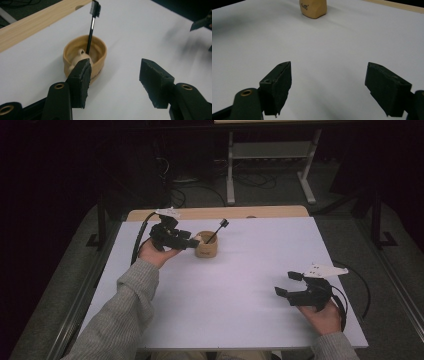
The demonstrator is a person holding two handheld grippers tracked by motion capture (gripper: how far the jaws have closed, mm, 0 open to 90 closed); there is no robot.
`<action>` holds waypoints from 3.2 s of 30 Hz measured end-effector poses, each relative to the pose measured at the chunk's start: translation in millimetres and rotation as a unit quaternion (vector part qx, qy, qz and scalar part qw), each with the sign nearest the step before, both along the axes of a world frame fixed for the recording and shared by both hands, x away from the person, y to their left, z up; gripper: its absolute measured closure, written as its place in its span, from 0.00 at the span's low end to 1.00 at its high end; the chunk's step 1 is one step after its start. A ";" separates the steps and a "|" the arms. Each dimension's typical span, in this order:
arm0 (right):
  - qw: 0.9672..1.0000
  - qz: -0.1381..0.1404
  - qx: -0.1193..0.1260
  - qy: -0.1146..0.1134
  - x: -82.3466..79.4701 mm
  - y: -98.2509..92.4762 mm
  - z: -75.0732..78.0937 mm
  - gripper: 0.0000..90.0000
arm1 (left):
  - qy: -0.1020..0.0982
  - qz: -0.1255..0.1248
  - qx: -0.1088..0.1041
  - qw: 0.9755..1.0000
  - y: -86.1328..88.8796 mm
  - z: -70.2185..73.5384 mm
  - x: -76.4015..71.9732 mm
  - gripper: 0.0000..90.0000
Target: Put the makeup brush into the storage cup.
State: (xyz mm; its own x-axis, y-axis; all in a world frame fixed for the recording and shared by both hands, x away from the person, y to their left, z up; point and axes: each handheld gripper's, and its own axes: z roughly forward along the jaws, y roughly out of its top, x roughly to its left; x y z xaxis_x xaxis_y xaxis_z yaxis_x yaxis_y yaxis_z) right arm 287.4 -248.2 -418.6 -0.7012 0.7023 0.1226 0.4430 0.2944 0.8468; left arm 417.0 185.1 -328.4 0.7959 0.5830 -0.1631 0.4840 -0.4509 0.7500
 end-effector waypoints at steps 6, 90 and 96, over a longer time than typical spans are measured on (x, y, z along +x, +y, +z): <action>1.000 0.003 -0.004 0.002 -1.9 -0.2 -0.8 0.23 | -0.004 0.007 -0.012 1.000 7.4 -6.0 -15.0 0.45; 1.000 0.028 -0.013 0.002 -9.6 25.4 2.1 0.21 | -0.045 0.026 0.001 0.999 72.1 -67.6 -141.1 0.28; 0.999 0.032 -0.014 0.000 -9.4 26.2 1.6 0.21 | -0.043 0.031 0.002 0.999 75.6 -70.2 -141.4 0.26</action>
State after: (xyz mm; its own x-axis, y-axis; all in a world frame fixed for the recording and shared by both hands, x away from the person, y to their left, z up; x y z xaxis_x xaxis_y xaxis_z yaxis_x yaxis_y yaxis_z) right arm 278.0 -221.9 -417.1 -0.7444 0.6595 0.1043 0.4233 0.3453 0.8376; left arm 275.6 260.8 -398.6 0.7697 0.6315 -0.0934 0.4448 -0.4256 0.7880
